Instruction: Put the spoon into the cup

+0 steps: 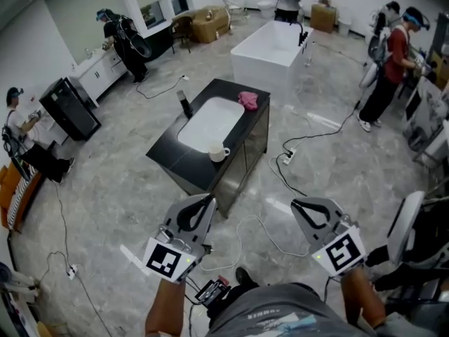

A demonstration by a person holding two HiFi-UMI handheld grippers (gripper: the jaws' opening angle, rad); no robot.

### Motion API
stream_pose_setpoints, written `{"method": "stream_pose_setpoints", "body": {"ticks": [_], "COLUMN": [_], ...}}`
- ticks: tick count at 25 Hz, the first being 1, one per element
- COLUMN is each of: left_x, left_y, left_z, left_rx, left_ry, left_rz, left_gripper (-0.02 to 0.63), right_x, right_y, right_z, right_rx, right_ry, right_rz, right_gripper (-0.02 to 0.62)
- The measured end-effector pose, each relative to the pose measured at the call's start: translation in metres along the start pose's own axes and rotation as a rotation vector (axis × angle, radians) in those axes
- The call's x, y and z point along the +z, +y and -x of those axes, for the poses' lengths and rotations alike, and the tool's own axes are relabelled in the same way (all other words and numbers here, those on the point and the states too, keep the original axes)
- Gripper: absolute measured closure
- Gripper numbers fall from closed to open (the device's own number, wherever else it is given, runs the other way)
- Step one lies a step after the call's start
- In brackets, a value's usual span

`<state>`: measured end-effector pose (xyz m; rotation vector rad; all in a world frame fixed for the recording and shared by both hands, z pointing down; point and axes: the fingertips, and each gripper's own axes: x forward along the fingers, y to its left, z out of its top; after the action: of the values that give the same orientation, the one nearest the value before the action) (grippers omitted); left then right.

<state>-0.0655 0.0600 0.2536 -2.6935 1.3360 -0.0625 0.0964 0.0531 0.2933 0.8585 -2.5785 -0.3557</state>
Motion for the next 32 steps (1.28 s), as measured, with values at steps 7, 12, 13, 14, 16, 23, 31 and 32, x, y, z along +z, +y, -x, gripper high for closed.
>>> {"method": "stream_pose_setpoints", "body": {"ticks": [7, 12, 13, 14, 16, 23, 31, 32], "left_x": [-0.022, -0.029, -0.031, -0.034, -0.041, -0.059, -0.062, -0.062], "left_y": [0.051, 0.072, 0.075, 0.078, 0.082, 0.098, 0.112, 0.112], "left_z": [-0.014, -0.026, -0.030, -0.035, -0.046, -0.100, -0.174, -0.181], "left_rx": [-0.023, -0.019, -0.019, -0.018, -0.015, 0.048, 0.133, 0.140], "left_ry": [-0.015, -0.012, -0.009, -0.004, 0.012, 0.076, 0.097, 0.100], "left_rz": [0.043, 0.073, 0.073, 0.074, 0.077, 0.089, 0.073, 0.072], "left_gripper": [0.604, 0.604, 0.604, 0.604, 0.604, 0.604, 0.604, 0.604], "right_x": [0.011, 0.016, 0.016, 0.014, 0.008, -0.018, -0.039, -0.041], "right_y": [-0.009, -0.019, -0.024, -0.029, -0.040, -0.097, -0.168, -0.174], "right_z": [-0.050, -0.071, -0.074, -0.078, -0.084, -0.109, -0.131, -0.133], "right_rx": [-0.026, -0.013, -0.014, -0.012, -0.003, 0.058, 0.135, 0.145], "right_ry": [0.020, 0.021, 0.021, 0.021, 0.022, 0.000, -0.052, -0.057], "right_rz": [0.001, 0.011, 0.013, 0.012, 0.004, -0.019, -0.015, -0.020], "right_gripper": [0.563, 0.563, 0.563, 0.563, 0.563, 0.563, 0.563, 0.563]}}
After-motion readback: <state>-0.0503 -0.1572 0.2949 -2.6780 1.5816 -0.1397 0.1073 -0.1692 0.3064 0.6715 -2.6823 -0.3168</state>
